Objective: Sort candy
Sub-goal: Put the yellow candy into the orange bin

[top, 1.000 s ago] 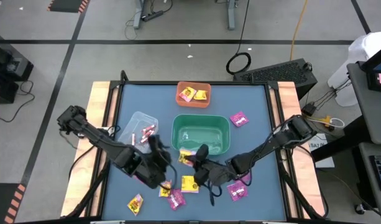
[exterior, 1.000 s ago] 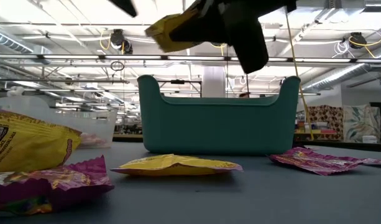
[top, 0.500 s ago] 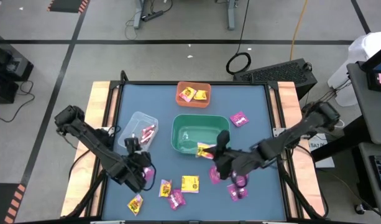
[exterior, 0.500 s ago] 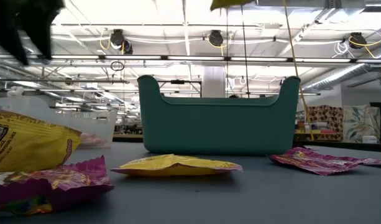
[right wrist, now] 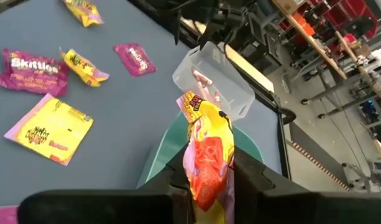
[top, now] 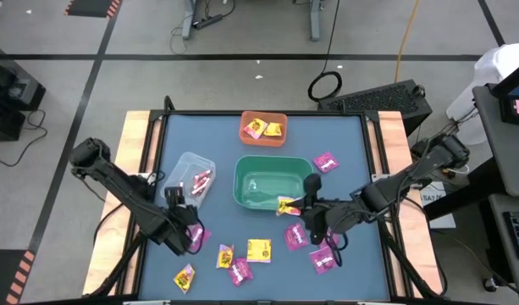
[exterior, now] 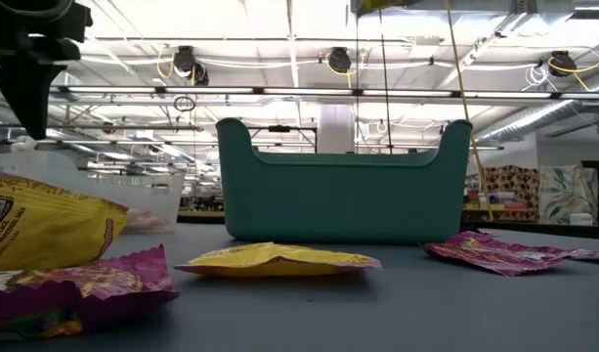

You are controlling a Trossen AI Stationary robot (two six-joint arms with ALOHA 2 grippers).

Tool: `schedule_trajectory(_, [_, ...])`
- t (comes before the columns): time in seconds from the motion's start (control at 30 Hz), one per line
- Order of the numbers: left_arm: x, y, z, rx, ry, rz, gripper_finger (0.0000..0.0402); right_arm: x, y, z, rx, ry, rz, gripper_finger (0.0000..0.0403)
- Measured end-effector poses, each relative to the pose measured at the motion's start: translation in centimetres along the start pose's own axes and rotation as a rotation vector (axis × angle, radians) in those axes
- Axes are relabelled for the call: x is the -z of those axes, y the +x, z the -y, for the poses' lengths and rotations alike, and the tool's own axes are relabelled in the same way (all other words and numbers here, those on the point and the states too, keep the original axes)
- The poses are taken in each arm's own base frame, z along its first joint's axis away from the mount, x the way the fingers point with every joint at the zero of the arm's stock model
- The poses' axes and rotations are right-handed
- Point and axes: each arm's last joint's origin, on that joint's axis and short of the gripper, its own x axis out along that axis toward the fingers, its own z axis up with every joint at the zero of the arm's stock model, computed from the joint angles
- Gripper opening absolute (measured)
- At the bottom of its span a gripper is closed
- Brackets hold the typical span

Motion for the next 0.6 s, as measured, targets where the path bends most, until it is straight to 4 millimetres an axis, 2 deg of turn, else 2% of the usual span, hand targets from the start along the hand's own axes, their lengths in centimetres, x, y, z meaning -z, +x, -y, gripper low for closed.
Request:
schedule_trajectory(0.27, [1.6, 1.5, -0.7, 0.058, -0.02, 0.001, 0.0208, 0.0, 0.0, 0.0, -0.013, -0.031, 0.006, 0.0056])
schedule_trajectory(0.6, [1.6, 1.9, -0.9, 0.06, -0.066, -0.023, 0.0134, 0.0, 0.0, 0.0, 0.002, -0.037, 0.001, 0.0056])
